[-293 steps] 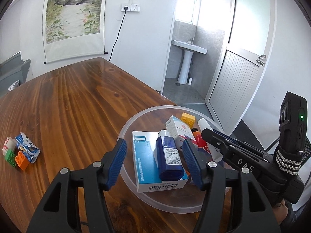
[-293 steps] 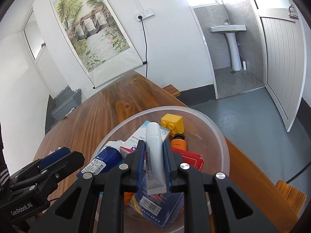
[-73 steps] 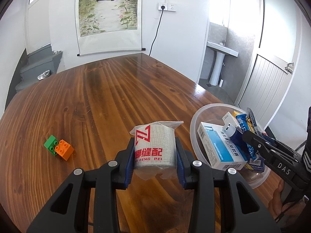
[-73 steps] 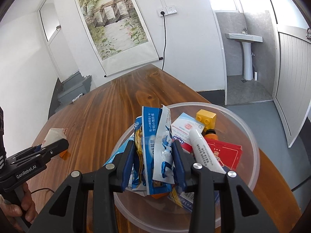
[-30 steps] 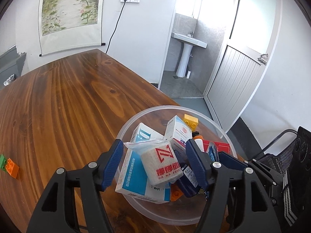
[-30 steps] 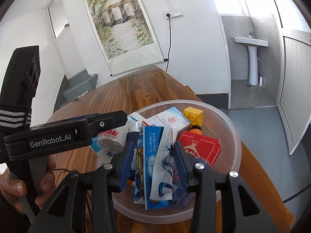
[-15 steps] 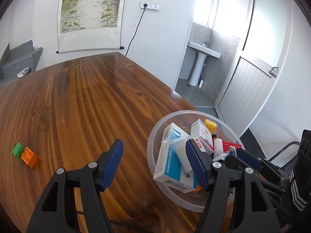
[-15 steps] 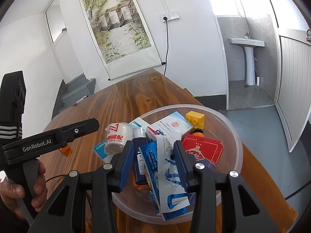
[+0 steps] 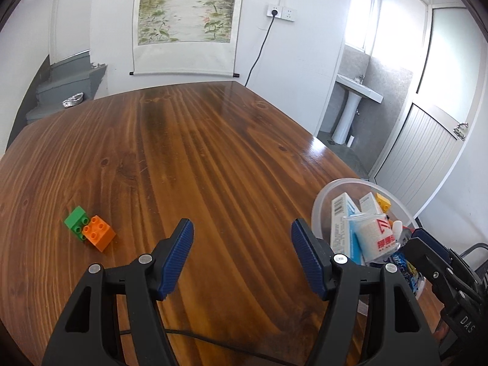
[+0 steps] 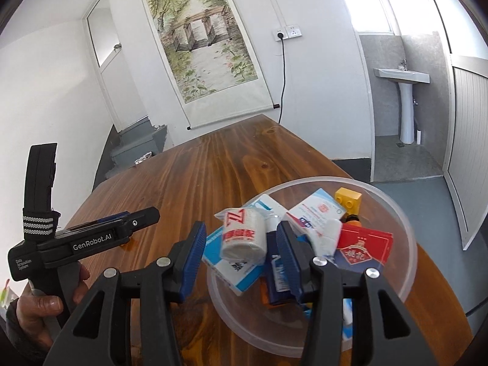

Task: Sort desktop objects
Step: 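Open left gripper to drop roll in bowl while right gripper releases packet, then move both open grippers back to the green and orange bricks, then close right gripper on orange brick while left gripper approaches green brick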

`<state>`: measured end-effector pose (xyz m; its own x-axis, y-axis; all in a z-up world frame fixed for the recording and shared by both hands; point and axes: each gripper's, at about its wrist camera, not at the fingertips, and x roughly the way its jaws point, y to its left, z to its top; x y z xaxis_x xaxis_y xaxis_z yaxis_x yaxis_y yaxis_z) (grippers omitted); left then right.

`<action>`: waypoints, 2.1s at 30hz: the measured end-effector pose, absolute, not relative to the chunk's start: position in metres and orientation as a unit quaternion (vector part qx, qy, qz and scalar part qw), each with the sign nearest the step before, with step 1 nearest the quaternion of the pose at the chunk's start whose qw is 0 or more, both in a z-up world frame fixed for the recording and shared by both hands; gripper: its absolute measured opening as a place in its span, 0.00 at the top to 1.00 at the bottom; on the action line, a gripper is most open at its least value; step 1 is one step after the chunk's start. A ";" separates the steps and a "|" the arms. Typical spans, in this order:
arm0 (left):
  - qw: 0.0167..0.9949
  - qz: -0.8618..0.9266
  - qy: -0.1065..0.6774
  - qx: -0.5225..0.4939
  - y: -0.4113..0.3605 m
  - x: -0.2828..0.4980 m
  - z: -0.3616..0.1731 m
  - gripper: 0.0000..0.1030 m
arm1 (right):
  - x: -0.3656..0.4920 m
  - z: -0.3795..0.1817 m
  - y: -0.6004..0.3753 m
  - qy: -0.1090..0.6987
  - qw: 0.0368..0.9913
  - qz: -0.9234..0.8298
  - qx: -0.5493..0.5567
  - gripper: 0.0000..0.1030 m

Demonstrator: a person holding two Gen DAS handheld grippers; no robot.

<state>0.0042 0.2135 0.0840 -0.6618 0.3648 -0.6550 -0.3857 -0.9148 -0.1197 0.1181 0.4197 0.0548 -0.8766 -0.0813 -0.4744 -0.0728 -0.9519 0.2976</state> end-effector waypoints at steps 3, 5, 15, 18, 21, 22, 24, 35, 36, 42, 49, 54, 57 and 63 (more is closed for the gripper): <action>0.188 0.916 0.007 -0.354 0.195 0.000 0.083 0.32 | 0.112 0.057 0.404 -0.142 0.017 -0.958 0.247 0.49; 0.177 0.918 0.002 -0.354 0.183 -0.004 0.082 0.32 | 0.108 0.058 0.396 -0.140 0.028 -0.958 0.249 0.49; 0.103 0.926 0.009 -0.362 0.120 -0.023 0.068 0.32 | 0.081 0.057 0.348 -0.095 0.082 -0.956 0.267 0.49; 0.082 0.926 0.008 -0.368 0.100 -0.031 0.063 0.32 | 0.069 0.053 0.333 -0.084 0.106 -0.950 0.282 0.48; 0.065 0.925 0.006 -0.373 0.085 -0.038 0.057 0.32 | 0.057 0.049 0.317 -0.073 0.128 -0.944 0.296 0.48; 0.062 0.925 0.005 -0.374 0.080 -0.040 0.055 0.32 | 0.054 0.048 0.312 -0.066 0.133 -0.943 0.299 0.48; 0.056 0.925 0.005 -0.376 0.074 -0.045 0.052 0.32 | 0.048 0.047 0.301 -0.053 0.143 -0.941 0.303 0.48; 0.051 0.916 0.034 -0.397 0.068 -0.083 0.028 0.32 | 0.016 0.028 0.270 -0.041 0.181 -0.921 0.343 0.48; 0.049 0.915 0.035 -0.398 0.067 -0.085 0.026 0.32 | 0.013 0.027 0.267 -0.039 0.183 -0.919 0.346 0.48; 0.054 0.915 0.013 -0.400 0.055 -0.092 0.023 0.32 | -0.008 0.019 0.256 -0.036 0.197 -0.910 0.363 0.48; 0.041 0.910 0.009 -0.412 0.046 -0.095 0.018 0.32 | -0.028 0.008 0.235 -0.011 0.209 -0.901 0.381 0.48; 0.044 0.908 0.010 -0.417 0.048 -0.096 0.013 0.32 | -0.043 0.006 0.217 0.006 0.218 -0.898 0.383 0.48; 0.042 0.905 0.011 -0.423 0.048 -0.098 0.007 0.38 | -0.054 0.002 0.210 0.013 0.217 -0.896 0.388 0.48; 0.041 0.906 0.006 -0.422 0.044 -0.097 0.008 0.68 | -0.064 -0.006 0.206 0.021 0.217 -0.891 0.399 0.48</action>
